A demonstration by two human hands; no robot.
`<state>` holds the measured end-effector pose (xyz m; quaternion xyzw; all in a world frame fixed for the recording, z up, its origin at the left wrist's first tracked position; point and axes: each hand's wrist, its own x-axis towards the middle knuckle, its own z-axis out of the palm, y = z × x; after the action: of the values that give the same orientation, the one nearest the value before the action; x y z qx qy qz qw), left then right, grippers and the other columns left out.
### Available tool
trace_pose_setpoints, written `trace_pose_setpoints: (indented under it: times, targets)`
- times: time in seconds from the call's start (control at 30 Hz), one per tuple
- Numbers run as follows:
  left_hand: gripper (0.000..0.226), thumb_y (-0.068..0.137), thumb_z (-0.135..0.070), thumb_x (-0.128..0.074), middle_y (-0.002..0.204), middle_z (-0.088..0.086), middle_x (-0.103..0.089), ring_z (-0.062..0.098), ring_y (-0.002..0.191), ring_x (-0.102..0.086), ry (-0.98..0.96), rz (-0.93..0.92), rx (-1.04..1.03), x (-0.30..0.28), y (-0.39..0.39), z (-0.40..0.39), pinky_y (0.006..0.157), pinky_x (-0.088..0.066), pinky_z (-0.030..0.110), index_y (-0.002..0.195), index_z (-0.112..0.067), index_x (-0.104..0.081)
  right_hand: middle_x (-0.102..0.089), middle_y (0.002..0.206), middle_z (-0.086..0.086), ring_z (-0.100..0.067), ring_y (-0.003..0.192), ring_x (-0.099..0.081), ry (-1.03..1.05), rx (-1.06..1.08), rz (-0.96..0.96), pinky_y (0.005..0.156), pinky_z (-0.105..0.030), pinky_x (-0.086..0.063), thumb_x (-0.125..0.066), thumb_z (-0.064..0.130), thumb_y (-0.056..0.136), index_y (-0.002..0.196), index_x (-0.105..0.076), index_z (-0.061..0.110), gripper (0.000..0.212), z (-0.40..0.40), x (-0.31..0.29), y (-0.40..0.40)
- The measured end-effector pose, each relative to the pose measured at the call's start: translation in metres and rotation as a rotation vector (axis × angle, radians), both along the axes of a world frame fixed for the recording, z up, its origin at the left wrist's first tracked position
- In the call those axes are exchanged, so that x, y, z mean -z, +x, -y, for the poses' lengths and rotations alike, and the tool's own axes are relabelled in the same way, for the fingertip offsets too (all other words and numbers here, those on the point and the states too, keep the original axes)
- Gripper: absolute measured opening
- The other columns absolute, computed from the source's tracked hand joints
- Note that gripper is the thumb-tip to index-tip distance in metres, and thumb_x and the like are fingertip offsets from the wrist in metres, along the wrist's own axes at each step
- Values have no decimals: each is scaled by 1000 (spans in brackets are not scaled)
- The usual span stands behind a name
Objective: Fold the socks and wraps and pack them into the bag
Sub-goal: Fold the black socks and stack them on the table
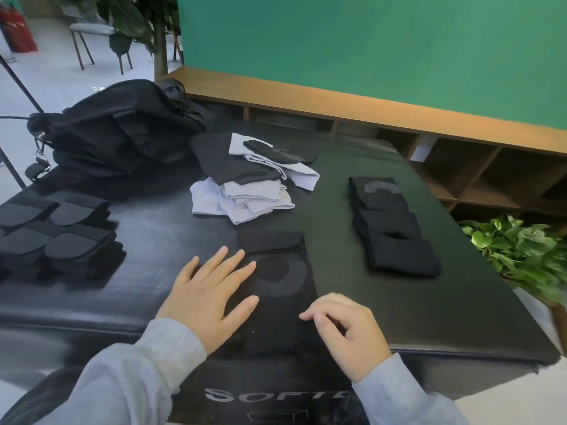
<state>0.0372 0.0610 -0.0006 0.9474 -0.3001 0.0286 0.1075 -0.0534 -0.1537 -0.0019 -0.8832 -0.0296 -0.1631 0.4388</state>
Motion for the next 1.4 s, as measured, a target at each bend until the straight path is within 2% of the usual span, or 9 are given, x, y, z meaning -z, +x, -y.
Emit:
trace_pose_setpoints:
  times: [0.13,0.3,0.4,0.6,0.67,0.77,0.97,1.23,1.4]
  targets:
    - [61,88,-69,-15,140,-10,-46,10,132,-36,78,27,162,-1,-10,-8,104,-24,34,130,-38,-47,-59,112,22,3,116,-42,-112,44,70,96,-4,-27,-46,24,76,92,-68,32,28,0,6,-5]
    - [70,77,-78,-31,135,-10,-51,14,126,-47,88,78,210,7,-23,-11,100,-26,38,128,-34,-50,-17,139,35,18,132,2,-440,-85,-132,109,-10,6,-32,30,72,131,-49,35,61,-5,4,-7]
    - [69,71,-72,-38,135,-10,-51,15,124,-49,71,75,199,11,-26,-11,100,-26,38,129,-35,-47,-4,140,34,15,131,9,-592,-135,-186,105,-10,15,-36,25,69,141,-32,37,73,-6,3,-11]
    - [65,75,-63,-14,136,-34,-28,-11,133,-16,-219,-77,126,9,-21,-10,113,-1,20,125,-44,-51,-39,127,34,8,126,-32,-378,27,-91,107,-18,-21,-46,36,76,118,-62,31,45,-7,11,-8]
    - [59,77,-70,-17,124,-32,-47,-7,129,-32,-353,-116,89,8,-21,-9,114,-18,28,97,-41,-65,-50,116,34,4,118,-45,-301,98,-91,103,-25,-34,-48,44,79,110,-66,31,38,-8,10,-4]
    - [40,79,-67,-28,75,-21,-58,9,93,-55,-445,-144,-54,6,-15,-5,87,-44,33,57,-36,-41,-55,105,17,-8,102,-52,-224,209,-226,93,-24,-39,-51,45,90,108,-64,28,28,-11,-1,5]
    - [17,84,-55,-51,95,-14,-52,13,98,-48,-505,-349,-321,-4,-3,12,83,-37,24,95,-42,-48,-53,85,14,-8,81,-51,-250,315,-381,71,-25,-37,-42,54,90,90,-47,34,20,-16,-18,27]
    - [14,88,-43,-53,106,-23,-50,8,102,-48,-387,-44,-196,-1,-8,14,84,-29,25,101,-40,-54,-45,78,15,-5,81,-47,-387,337,-245,67,-22,-37,-44,33,93,114,-48,41,24,-18,-14,29]
    - [57,69,-74,-37,130,-16,-46,8,124,-28,-226,44,-48,10,-7,13,97,-34,40,107,-38,-59,-45,95,17,-7,99,-41,-458,330,-181,75,-22,-38,-43,26,93,115,-59,39,30,-19,-3,29]
